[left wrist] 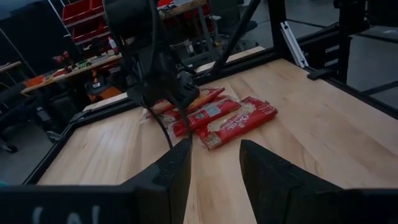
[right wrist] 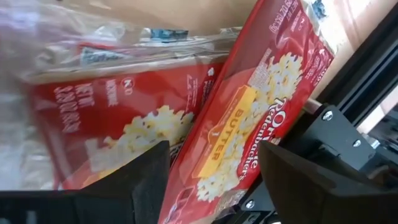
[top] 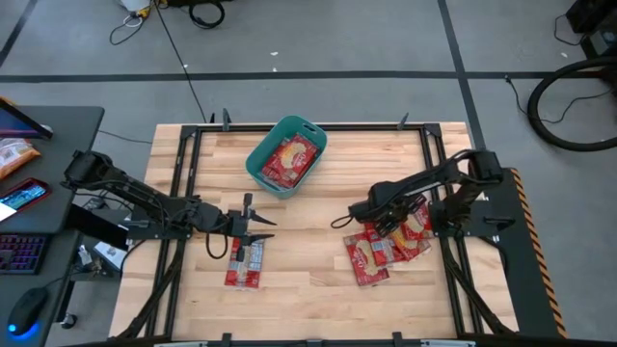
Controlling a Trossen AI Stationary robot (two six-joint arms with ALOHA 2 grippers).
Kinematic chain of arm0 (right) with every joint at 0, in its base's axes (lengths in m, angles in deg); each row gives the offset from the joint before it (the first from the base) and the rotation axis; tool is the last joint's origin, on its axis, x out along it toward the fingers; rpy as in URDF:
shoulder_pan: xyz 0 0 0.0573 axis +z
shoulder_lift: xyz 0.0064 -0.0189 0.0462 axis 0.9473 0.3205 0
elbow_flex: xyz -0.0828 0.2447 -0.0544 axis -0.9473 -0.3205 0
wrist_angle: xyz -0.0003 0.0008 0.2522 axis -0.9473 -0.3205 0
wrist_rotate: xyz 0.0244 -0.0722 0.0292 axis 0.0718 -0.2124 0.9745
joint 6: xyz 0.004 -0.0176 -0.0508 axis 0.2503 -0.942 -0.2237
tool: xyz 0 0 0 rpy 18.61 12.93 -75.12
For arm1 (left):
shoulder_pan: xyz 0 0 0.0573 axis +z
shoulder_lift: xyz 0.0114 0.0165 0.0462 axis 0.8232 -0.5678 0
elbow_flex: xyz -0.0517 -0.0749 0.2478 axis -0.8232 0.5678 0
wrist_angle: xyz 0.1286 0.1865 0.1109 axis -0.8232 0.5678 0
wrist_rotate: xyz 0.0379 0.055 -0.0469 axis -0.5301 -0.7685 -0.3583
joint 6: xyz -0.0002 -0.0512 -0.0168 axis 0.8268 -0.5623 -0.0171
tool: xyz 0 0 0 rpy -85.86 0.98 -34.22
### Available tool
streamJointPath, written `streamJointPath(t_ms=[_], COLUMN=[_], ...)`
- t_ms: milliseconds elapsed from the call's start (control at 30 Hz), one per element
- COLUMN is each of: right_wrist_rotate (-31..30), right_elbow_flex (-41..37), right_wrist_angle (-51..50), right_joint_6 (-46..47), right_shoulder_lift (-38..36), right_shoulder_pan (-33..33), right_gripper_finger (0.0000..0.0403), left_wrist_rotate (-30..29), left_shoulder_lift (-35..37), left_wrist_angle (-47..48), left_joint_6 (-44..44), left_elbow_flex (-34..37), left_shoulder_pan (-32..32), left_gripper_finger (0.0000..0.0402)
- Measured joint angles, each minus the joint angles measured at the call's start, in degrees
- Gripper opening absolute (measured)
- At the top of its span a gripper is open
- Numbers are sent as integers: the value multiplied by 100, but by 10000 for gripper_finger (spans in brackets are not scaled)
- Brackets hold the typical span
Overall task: Sort popcorn bags into baskets
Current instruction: Put the red popcorn bag into the blue bin
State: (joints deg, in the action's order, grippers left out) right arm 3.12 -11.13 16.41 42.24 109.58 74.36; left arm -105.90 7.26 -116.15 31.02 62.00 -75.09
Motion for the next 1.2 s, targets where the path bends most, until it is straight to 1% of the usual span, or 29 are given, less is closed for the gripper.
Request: streamJointPath(t_ms=[233, 333, 467, 667, 767, 833, 933, 1033, 1133, 1200], right_wrist_rotate=[-205, -238, -104, 26, 61, 0, -290, -768, -1417, -1985], right_elbow_flex=[0, -31, -106, -105, 35, 236, 684, 1262, 1868, 2213], right_wrist_angle=[-88, -151, -115, -65, -251, -501, -1000, -1296, -1323, -1283], right_joint_6=[-10, -13, -6, -51, -278, -377, -521, -715, -1084, -1411], right_shoulder_lift=[428, 540, 591, 620, 614, 594, 558, 546, 546, 546], right_shoulder_pan=[2, 2, 4, 17, 19, 41, 111, 187, 307, 406], right_gripper_finger=[235, 217, 169, 67, 23, 19, 23, 31, 24, 20], left_wrist_rotate=[2, 0, 2, 1, 1, 1, 0, 0, 0, 0], left_shoulder_lift=[0, 0, -2, -2, -2, -2, -2, -2, -2, -4], left_wrist_angle=[0, 21, 62, 98, 97, 98, 128, 127, 127, 129], left_joint_6=[-1, -1, -5, -4, -5, -5, -2, 2, 2, 0], left_elbow_flex=[0, 0, 0, 0, 0, 0, 0, 0, 0, 0], left_shoulder_pan=[0, -9, -7, -7, -7, -7, -2, -2, -2, -2], left_gripper_finger=[142, 142, 142, 142, 142, 142, 142, 142, 142, 142])
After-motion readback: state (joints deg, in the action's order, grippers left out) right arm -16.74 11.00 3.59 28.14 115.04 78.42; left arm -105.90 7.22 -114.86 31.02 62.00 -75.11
